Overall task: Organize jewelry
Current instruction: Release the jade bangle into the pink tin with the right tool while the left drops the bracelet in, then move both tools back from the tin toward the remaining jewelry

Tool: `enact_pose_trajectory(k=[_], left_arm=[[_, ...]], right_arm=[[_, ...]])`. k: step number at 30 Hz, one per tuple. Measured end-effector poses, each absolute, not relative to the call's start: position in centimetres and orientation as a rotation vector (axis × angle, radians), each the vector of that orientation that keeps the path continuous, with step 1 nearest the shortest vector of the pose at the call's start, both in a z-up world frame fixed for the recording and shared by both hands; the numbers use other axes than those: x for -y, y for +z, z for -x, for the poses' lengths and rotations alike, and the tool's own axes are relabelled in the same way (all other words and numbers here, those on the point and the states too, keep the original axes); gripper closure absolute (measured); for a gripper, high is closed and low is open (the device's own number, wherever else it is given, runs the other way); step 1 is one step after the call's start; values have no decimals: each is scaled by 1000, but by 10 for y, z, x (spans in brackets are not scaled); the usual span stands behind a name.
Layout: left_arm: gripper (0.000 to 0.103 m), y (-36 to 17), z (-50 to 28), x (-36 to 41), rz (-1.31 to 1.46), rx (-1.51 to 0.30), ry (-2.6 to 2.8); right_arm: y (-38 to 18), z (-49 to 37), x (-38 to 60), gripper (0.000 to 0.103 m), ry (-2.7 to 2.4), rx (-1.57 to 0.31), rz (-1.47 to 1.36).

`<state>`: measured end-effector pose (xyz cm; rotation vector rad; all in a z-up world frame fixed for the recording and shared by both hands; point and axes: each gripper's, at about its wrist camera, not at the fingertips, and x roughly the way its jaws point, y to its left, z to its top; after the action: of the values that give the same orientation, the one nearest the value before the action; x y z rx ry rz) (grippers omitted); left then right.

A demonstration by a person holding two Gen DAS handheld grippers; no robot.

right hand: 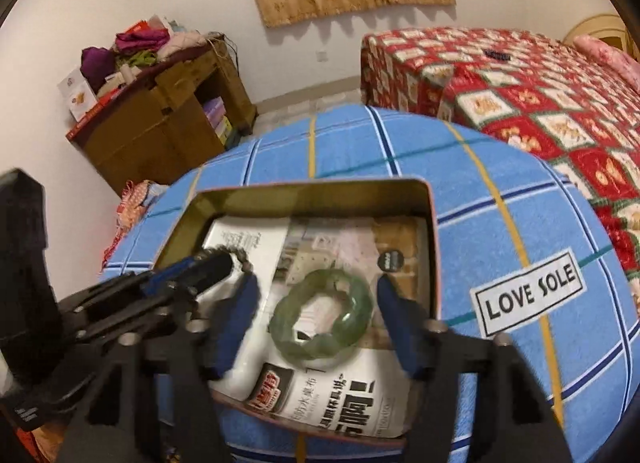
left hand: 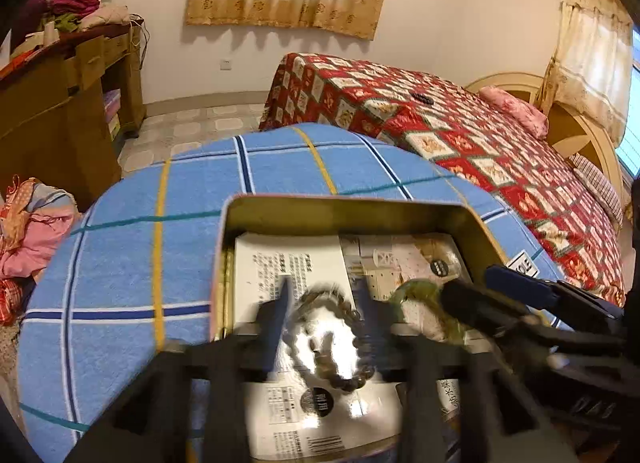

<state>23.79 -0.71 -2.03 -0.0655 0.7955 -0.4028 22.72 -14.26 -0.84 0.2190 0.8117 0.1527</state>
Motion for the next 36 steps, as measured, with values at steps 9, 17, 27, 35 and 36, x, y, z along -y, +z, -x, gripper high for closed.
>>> enact_pose_trajectory(k=[9,17,27,35,36], left_arm=[[33,28,-189,-20,19,-687,-310],[33,15,-116,-40,34,-701,-250],[33,-4,-68,-30,35,-722,-275],[33,-19,-49,-23,49,-762,-322],[33,-20,-46,-21,44,-762,-329]], right_arm=[[39,-175,176,34,80,-707,-304],[25,-109,192,34,36,-712,-394],[8,-59,202,34,15,-726,-378],[-6,-34,199,34,23,-755,-326],[-8,-31,197,34,26,-758,-320]])
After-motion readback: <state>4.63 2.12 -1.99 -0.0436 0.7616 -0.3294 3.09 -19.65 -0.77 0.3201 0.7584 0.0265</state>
